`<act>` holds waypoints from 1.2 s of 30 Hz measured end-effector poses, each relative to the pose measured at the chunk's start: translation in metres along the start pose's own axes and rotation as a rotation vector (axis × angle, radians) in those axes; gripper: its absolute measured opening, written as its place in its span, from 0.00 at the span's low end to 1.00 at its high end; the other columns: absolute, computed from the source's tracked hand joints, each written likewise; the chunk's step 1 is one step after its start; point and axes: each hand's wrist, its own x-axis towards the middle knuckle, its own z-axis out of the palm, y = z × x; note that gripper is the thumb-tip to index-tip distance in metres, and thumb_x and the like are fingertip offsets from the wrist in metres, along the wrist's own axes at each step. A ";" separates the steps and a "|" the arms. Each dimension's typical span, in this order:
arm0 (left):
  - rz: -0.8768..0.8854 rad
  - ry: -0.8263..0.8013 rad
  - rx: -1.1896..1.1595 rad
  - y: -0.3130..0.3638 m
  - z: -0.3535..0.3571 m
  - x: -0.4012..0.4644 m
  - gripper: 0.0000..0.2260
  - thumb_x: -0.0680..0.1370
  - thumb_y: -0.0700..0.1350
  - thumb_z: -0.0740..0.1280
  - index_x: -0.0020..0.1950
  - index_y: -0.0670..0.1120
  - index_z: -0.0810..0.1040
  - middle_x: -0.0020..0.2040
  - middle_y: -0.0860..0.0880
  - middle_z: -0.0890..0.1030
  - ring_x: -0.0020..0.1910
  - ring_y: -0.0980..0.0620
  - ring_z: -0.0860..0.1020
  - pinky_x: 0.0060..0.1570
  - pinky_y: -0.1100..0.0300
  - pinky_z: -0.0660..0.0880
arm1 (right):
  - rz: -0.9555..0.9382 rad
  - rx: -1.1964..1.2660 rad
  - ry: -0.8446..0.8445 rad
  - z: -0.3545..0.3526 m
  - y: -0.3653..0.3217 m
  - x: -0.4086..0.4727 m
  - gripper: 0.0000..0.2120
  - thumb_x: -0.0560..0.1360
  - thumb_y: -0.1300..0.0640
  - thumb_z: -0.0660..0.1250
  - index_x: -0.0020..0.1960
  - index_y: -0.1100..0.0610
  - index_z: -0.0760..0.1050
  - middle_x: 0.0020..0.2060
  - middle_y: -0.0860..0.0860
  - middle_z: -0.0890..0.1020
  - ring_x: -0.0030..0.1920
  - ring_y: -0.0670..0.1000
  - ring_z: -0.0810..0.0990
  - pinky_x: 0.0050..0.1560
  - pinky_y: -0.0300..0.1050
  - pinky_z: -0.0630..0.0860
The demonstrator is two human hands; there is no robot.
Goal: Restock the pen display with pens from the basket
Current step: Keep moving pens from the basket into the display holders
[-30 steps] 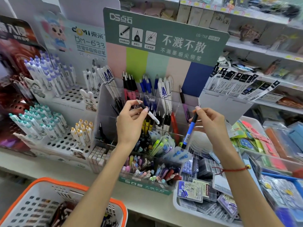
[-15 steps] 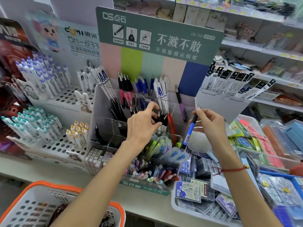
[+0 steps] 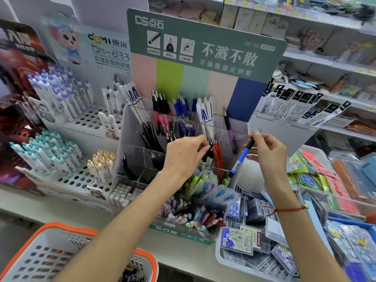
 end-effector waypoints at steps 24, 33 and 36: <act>-0.585 -0.061 0.157 -0.129 -0.052 -0.100 0.15 0.79 0.40 0.64 0.66 0.44 0.77 0.71 0.45 0.71 0.73 0.43 0.64 0.72 0.48 0.58 | -0.162 0.040 -0.111 0.063 -0.016 -0.024 0.09 0.80 0.54 0.64 0.42 0.51 0.79 0.37 0.49 0.83 0.40 0.47 0.81 0.45 0.43 0.79; -0.564 -0.142 0.153 -0.131 -0.068 -0.106 0.16 0.77 0.56 0.69 0.61 0.50 0.80 0.72 0.51 0.70 0.73 0.49 0.65 0.63 0.47 0.71 | -0.275 -0.067 -0.232 0.105 -0.017 -0.049 0.09 0.79 0.51 0.65 0.47 0.54 0.81 0.35 0.44 0.80 0.34 0.39 0.75 0.38 0.31 0.71; -0.561 -0.162 0.203 -0.130 -0.069 -0.107 0.12 0.74 0.54 0.72 0.54 0.51 0.83 0.72 0.51 0.70 0.72 0.48 0.67 0.60 0.46 0.74 | -0.262 -0.036 -0.279 0.111 -0.020 -0.055 0.07 0.80 0.53 0.64 0.45 0.53 0.78 0.36 0.48 0.80 0.35 0.45 0.77 0.35 0.32 0.72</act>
